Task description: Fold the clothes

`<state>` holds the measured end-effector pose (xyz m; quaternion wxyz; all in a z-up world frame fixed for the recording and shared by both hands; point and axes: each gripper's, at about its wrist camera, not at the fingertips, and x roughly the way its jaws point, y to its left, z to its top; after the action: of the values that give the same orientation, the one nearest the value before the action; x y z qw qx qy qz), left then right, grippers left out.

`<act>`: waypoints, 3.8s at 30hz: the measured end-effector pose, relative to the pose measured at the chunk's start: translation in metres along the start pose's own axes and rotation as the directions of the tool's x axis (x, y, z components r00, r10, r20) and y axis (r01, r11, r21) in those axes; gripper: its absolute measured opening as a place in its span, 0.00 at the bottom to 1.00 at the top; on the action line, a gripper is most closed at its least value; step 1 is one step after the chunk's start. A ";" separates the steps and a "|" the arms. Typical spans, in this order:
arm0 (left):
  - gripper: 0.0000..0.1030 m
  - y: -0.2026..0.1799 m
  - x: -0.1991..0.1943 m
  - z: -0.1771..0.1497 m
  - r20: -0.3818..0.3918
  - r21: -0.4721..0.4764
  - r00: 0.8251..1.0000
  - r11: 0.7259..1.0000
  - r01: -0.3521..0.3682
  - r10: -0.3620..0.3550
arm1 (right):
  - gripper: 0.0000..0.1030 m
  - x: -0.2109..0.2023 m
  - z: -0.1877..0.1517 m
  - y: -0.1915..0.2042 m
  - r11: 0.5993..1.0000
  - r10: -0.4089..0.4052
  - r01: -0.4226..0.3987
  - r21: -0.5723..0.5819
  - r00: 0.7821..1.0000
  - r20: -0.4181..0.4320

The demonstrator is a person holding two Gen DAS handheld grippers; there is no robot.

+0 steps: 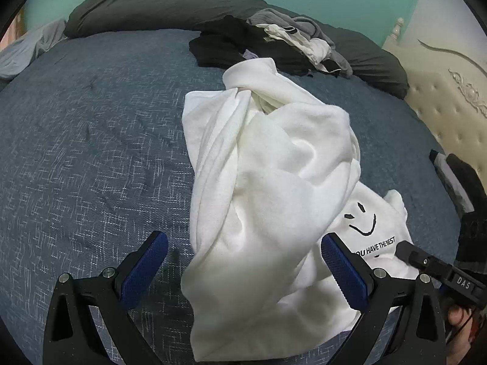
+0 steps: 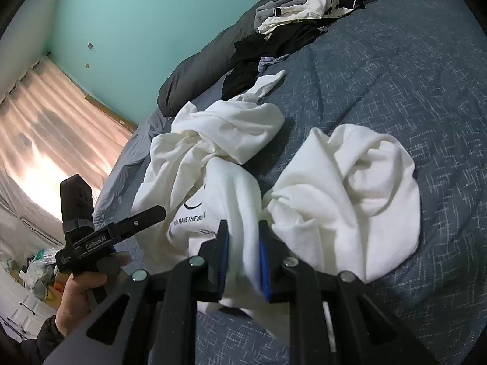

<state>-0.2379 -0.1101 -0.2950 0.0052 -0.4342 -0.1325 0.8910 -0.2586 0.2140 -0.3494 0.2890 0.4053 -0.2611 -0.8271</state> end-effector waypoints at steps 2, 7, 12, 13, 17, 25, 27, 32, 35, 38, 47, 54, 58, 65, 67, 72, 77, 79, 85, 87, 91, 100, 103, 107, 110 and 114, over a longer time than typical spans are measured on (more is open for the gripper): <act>0.99 -0.001 0.001 -0.001 -0.004 0.002 1.000 1.000 0.001 -0.001 | 0.16 0.000 0.000 0.000 1.000 0.000 0.000 0.001 1.000 -0.002; 0.99 -0.001 0.011 -0.004 -0.040 -0.011 0.999 1.000 -0.009 0.008 | 0.16 0.000 0.000 -0.001 1.000 0.000 0.000 0.004 1.000 -0.004; 0.99 0.001 0.013 -0.006 -0.036 -0.005 0.998 0.998 -0.055 0.055 | 0.16 0.000 0.000 -0.002 1.000 0.000 0.000 0.009 1.000 -0.007; 0.99 0.001 0.013 -0.007 -0.035 -0.005 0.997 0.998 -0.064 0.064 | 0.17 -0.001 0.000 -0.002 1.000 0.001 -0.001 0.009 1.000 -0.007; 0.96 0.006 0.005 -0.004 -0.001 -0.026 0.997 0.997 -0.074 0.074 | 0.17 0.000 0.000 -0.002 1.000 -0.001 0.001 0.011 1.000 -0.008; 0.77 0.003 -0.001 0.000 0.014 -0.007 1.000 1.000 -0.007 0.007 | 0.17 0.000 0.000 -0.003 1.000 -0.002 0.002 0.011 1.000 -0.009; 0.70 0.002 -0.001 0.001 0.010 -0.004 1.000 1.000 0.008 -0.008 | 0.17 0.000 0.000 -0.003 1.000 -0.003 0.003 0.011 1.000 -0.009; 0.52 -0.003 -0.008 0.003 0.022 0.023 0.999 0.999 0.035 -0.035 | 0.17 0.000 0.001 -0.002 1.000 -0.003 0.003 0.012 1.000 -0.010; 0.39 -0.006 -0.013 0.004 0.035 0.043 0.998 0.998 0.041 -0.043 | 0.17 0.000 0.001 -0.001 1.000 -0.004 0.004 0.010 1.000 -0.010; 0.19 -0.002 -0.013 0.004 0.040 0.032 0.998 0.998 0.056 -0.058 | 0.17 0.000 0.000 -0.001 1.000 -0.005 0.005 0.010 1.000 -0.009; 0.13 -0.002 -0.003 0.004 -0.002 0.031 0.996 0.995 0.092 -0.092 | 0.17 -0.001 -0.001 0.001 1.000 -0.006 0.006 0.013 1.000 -0.008; 0.14 0.002 -0.001 0.001 -0.006 0.002 0.995 0.995 0.103 -0.103 | 0.17 -0.002 0.000 0.002 1.000 -0.005 0.005 0.018 1.000 -0.007; 0.15 0.002 -0.003 0.001 -0.001 0.013 0.995 0.995 0.100 -0.100 | 0.17 -0.001 -0.001 0.002 1.000 -0.006 0.006 0.020 1.000 -0.007; 0.11 0.008 -0.021 0.004 0.055 0.011 0.993 0.994 0.106 -0.106 | 0.17 0.000 0.000 0.001 1.000 -0.005 0.006 0.026 1.000 -0.008; 0.10 0.008 -0.029 0.005 0.074 0.013 0.992 0.994 0.105 -0.105 | 0.17 0.000 0.001 0.001 1.000 -0.005 0.005 0.027 1.000 -0.007; 0.07 0.000 -0.050 0.012 0.108 0.013 0.988 0.994 0.107 -0.108 | 0.17 -0.006 0.005 -0.002 0.999 -0.005 0.005 0.031 1.000 0.007; 0.06 -0.024 -0.071 0.038 0.117 0.034 0.986 0.992 0.117 -0.121 | 0.17 -0.015 0.009 -0.008 0.998 0.000 -0.002 0.061 1.000 0.026; 0.06 -0.043 -0.082 0.054 0.127 0.077 0.985 0.991 0.109 -0.118 | 0.17 -0.020 0.013 -0.010 0.997 0.005 -0.008 0.072 0.999 0.040; 0.06 -0.104 -0.096 0.104 0.121 0.164 0.980 0.977 0.136 -0.157 | 0.17 -0.041 0.023 -0.018 0.993 0.020 -0.030 0.115 0.996 0.092; 0.06 -0.126 -0.093 0.116 0.111 0.185 0.979 0.971 0.151 -0.173 | 0.17 -0.049 0.026 -0.024 0.990 0.020 -0.035 0.137 0.993 0.112; 0.06 -0.165 -0.075 0.134 0.072 0.198 0.971 0.958 0.209 -0.227 | 0.17 -0.062 0.032 -0.039 0.981 0.005 -0.033 0.190 0.989 0.144; 0.07 -0.215 0.009 0.123 -0.127 0.177 0.956 0.942 0.284 -0.264 | 0.17 -0.079 0.040 -0.064 0.966 -0.060 0.014 0.258 0.983 0.172; 0.18 -0.210 0.010 0.117 -0.135 0.168 0.956 0.944 0.282 -0.261 | 0.17 -0.079 0.040 -0.067 0.963 -0.067 0.019 0.267 0.983 0.172; 0.38 -0.186 -0.015 0.115 -0.091 0.166 0.966 0.952 0.256 -0.244 | 0.17 -0.075 0.041 -0.067 0.962 -0.070 0.021 0.271 0.983 0.170; 0.39 -0.160 -0.033 0.112 -0.054 0.150 0.971 0.959 0.240 -0.235 | 0.17 -0.075 0.038 -0.065 0.963 -0.071 0.025 0.268 0.984 0.164; 0.39 -0.125 -0.040 0.097 -0.042 0.131 0.979 0.970 0.205 -0.201 | 0.17 -0.072 0.038 -0.064 0.962 -0.083 0.036 0.269 0.983 0.163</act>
<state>-0.3018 -0.0167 -0.1770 0.1278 -0.4297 -0.1156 0.8864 -0.2709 0.3160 -0.3347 0.1834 0.3746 -0.3811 -0.8251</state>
